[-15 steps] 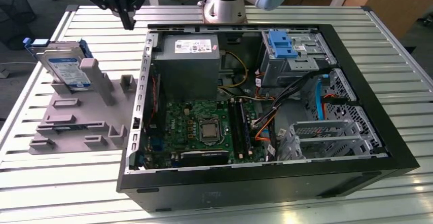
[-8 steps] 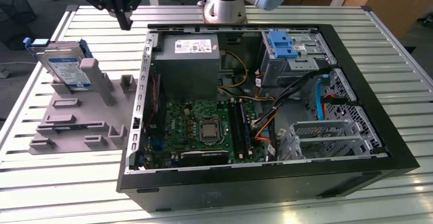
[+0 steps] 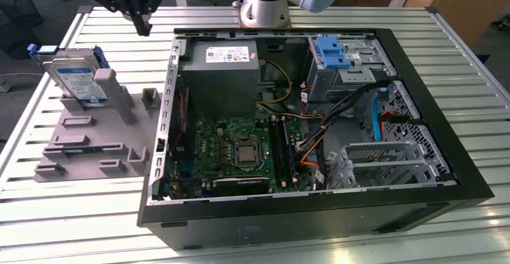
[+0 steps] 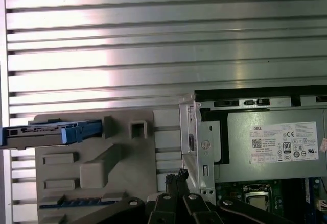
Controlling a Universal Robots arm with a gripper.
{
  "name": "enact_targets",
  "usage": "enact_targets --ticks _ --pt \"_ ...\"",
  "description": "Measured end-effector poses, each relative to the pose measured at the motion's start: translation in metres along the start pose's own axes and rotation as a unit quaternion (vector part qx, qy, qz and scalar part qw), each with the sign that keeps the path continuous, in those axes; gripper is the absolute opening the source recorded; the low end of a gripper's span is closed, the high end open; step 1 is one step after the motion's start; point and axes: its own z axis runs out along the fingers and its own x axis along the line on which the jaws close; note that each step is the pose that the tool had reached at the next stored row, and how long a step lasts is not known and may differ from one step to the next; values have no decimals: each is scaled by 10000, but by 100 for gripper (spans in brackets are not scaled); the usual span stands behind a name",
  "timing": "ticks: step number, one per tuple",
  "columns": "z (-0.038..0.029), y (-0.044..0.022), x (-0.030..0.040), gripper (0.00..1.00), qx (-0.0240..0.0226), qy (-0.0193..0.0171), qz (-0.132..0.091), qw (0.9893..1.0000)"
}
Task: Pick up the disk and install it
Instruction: 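Reach for the disk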
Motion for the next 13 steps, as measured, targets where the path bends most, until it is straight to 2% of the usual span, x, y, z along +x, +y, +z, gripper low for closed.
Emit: enact_targets --ticks 13 --pt "8 -8 100 11 0 0 0 10000"
